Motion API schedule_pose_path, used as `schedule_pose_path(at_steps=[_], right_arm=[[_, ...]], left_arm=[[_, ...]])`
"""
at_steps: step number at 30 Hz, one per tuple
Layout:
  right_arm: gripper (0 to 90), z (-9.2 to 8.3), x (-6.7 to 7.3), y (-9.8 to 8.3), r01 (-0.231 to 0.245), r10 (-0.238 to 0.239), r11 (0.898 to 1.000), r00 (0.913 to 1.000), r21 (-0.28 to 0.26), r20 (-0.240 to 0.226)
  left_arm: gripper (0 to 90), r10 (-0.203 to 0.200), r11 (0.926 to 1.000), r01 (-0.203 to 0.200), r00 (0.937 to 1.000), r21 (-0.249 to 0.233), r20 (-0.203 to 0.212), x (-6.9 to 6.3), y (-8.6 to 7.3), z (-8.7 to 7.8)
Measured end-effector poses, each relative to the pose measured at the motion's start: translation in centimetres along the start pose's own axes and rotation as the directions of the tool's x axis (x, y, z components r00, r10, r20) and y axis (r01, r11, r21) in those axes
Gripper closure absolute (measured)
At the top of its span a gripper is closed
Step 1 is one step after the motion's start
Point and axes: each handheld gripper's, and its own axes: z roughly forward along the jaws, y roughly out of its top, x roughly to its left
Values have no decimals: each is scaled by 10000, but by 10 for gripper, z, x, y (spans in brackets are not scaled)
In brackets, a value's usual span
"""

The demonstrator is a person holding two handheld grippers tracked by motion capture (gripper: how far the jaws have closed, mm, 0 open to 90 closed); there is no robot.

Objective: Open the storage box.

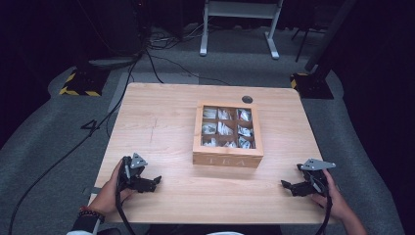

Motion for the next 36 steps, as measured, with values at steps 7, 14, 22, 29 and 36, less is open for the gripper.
schedule_pose_path(at_steps=[7, 14, 22, 29, 36], right_arm=[[157, -3, 5, 2, 145, -109, 9991, 9961, -405, 881], [233, -7, -3, 16, 825, -864, 9925, 9955, -897, -396], [275, -3, 5, 57, 923, -1037, 9884, 9905, -1210, -907], [292, 4, 24, 85, 1490, -1619, 9810, 9816, -1241, -1014], [315, 11, 35, 101, 1707, -1852, 9759, 9774, -1357, -1020]], left_arm=[[2, 651, 9979, -648, 9963, -73, 554, -3, 16, 15], [0, 1355, 9907, -1358, 9833, -54, 1218, -8, 30, 26], [2, 1328, 9911, -1331, 9836, -55, 1223, -8, 31, 28], [2, 1315, 9913, -1316, 9839, -75, 1208, -8, 31, 28], [2, 1325, 9911, -1326, 9837, -77, 1215, -8, 31, 28]])
